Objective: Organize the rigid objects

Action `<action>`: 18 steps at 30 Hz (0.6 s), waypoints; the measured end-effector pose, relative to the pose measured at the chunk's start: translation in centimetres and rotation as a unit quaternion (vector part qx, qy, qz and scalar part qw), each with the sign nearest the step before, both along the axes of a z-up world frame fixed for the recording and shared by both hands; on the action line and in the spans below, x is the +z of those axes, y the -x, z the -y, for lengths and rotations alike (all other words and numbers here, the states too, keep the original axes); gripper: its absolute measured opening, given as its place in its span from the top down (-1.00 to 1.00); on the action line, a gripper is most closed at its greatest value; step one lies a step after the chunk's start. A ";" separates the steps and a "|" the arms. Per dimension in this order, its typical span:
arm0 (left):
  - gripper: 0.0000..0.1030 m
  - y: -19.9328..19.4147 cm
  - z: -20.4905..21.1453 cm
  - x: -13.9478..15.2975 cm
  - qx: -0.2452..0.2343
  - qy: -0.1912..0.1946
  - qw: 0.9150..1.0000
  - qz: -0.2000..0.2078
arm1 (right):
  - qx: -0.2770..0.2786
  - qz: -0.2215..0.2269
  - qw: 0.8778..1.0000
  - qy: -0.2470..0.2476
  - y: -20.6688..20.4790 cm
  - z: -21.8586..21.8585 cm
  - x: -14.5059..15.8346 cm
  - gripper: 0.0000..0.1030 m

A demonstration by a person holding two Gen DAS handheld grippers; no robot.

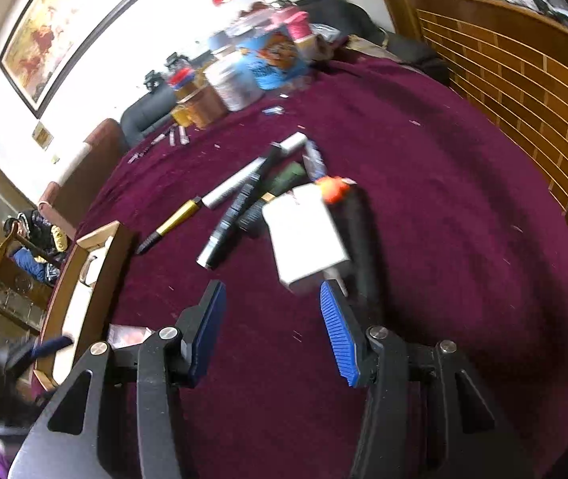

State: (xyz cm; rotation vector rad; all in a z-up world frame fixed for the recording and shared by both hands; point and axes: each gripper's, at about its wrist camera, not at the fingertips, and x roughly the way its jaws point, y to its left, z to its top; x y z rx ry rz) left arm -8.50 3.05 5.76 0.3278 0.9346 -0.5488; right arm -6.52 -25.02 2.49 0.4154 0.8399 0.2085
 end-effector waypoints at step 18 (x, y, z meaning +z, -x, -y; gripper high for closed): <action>0.34 -0.9 2.3 -2.4 0.012 -0.056 0.998 -0.001 | -0.009 -0.023 1.000 -0.010 0.7 2.7 -0.5 0.05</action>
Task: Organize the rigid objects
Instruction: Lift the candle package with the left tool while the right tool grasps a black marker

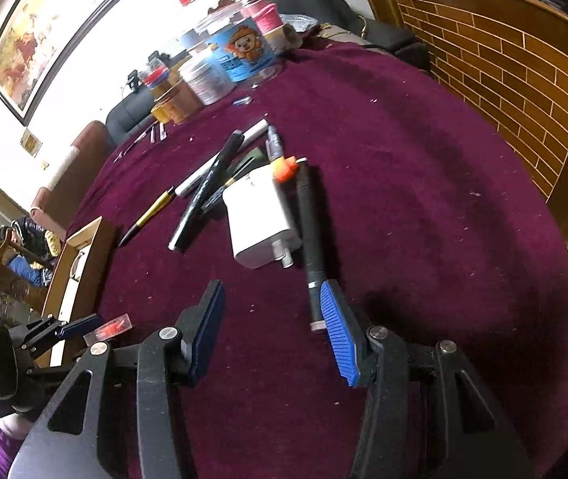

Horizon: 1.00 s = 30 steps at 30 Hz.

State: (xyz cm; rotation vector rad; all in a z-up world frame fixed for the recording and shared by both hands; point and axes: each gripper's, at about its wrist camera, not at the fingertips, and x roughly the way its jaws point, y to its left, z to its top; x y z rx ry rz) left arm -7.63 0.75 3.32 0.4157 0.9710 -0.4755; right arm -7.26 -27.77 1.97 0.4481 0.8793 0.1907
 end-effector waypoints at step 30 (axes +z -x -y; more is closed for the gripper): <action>0.54 2.7 -1.5 -2.1 0.050 0.113 0.992 -0.007 | 0.029 -0.017 0.999 -0.011 -10.7 -7.0 2.4 0.05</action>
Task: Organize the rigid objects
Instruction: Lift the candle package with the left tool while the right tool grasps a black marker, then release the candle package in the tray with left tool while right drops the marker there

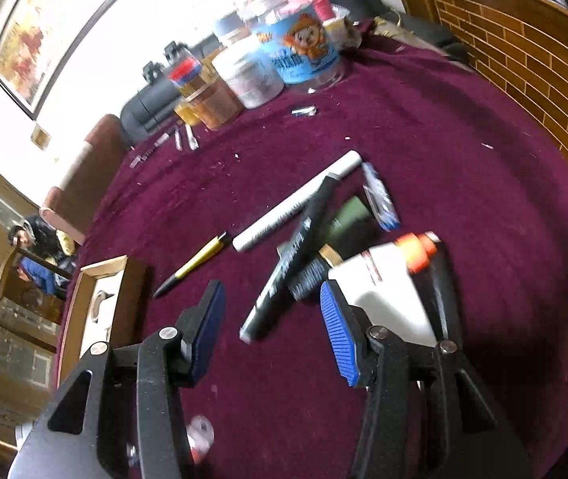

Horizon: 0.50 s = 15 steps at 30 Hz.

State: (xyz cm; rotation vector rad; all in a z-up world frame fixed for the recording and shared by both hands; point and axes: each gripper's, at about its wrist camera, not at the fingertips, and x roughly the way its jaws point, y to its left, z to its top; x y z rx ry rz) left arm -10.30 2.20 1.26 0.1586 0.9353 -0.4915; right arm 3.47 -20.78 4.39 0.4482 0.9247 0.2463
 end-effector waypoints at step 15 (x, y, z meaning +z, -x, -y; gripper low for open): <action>0.54 -0.1 -0.2 0.1 0.008 0.014 1.000 -0.004 | -0.030 -0.047 0.997 0.060 -4.6 -2.6 -2.6 0.75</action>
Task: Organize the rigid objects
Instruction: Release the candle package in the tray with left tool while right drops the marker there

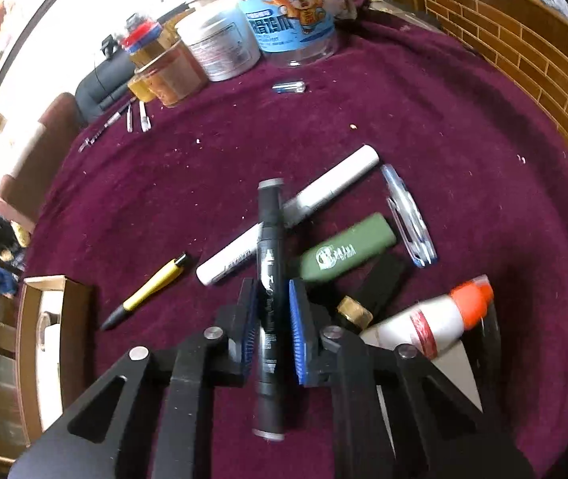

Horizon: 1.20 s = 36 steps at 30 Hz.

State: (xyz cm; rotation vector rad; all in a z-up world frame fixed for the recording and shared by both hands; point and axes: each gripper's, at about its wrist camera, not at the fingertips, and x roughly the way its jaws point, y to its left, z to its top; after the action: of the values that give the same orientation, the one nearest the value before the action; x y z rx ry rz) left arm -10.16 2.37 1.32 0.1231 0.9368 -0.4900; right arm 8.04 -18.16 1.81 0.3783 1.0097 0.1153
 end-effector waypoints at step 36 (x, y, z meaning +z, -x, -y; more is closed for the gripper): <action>0.55 -5.7 -22.5 4.7 0.229 0.033 0.973 0.001 | 0.249 0.004 0.959 -0.132 10.7 -19.7 2.9 0.74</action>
State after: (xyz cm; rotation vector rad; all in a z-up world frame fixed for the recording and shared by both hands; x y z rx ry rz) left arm -4.48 24.92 6.00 -0.1530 0.9115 -0.0923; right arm -2.62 1.57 4.74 0.3576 1.0680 0.7113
